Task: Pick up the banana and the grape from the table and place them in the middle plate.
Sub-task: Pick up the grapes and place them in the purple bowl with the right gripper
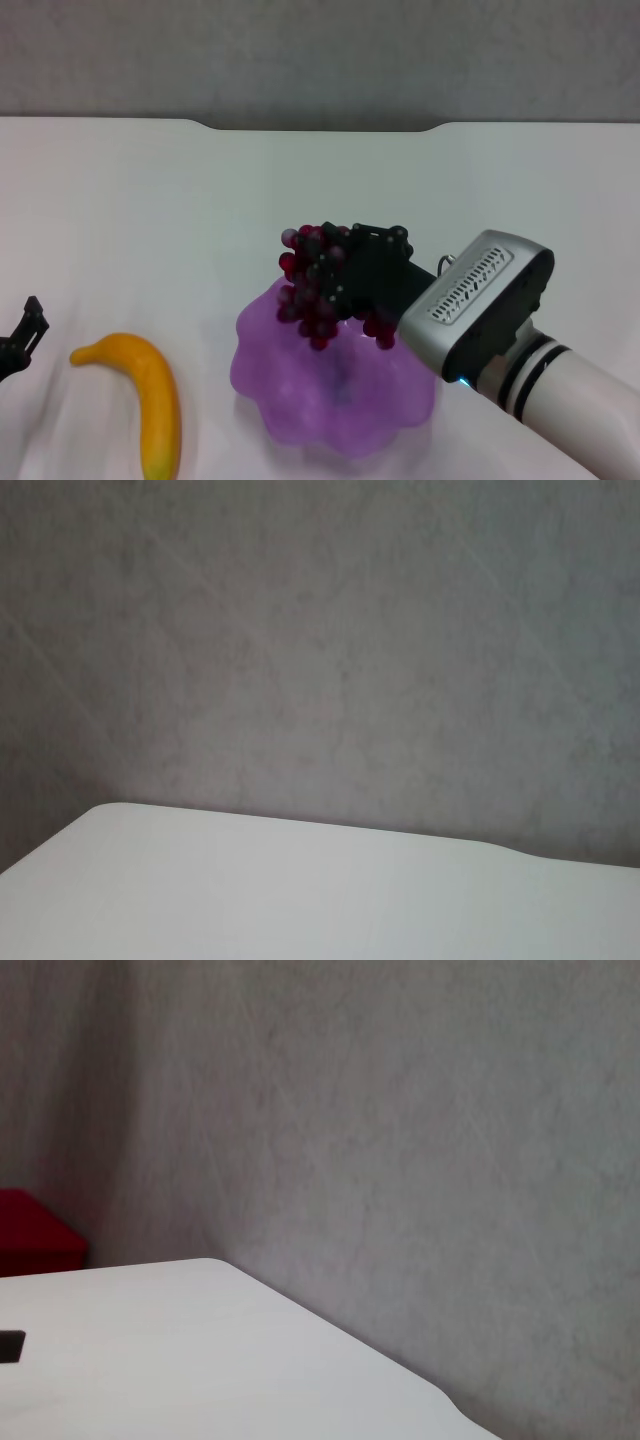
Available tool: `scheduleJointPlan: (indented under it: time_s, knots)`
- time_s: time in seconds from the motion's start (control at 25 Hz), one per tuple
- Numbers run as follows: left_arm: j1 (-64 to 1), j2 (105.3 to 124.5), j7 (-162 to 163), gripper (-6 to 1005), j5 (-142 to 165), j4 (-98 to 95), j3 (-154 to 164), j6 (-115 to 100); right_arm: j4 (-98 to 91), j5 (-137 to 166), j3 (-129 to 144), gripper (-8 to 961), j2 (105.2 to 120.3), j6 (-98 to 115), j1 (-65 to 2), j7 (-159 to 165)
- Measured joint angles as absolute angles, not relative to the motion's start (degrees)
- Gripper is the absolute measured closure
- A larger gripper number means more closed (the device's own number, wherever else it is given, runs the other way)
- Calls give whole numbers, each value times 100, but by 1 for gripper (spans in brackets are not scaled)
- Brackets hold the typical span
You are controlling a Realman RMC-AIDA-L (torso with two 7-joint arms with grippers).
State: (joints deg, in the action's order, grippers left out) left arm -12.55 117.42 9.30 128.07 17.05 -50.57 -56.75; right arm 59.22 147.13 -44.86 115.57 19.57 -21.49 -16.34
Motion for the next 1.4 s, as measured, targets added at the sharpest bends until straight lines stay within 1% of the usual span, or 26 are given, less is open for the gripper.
scheduleJointPlan:
  time_s: [0.68,1.0,1.4]
  knots:
    - [-1234,11733,930,120,12796,1694,-5137,-5671,5231,14713,-4350,742,11553,2165,-1944,-1386]
    - [-1247,11733,913,119,12797,1701,-5142,-5668,5007,14715,-4351,741,11556,2320,-2013,-1109]
    - [-1229,11740,909,120,12797,1699,-5141,-5668,5116,14741,-4420,546,11531,2344,-2068,-1128]
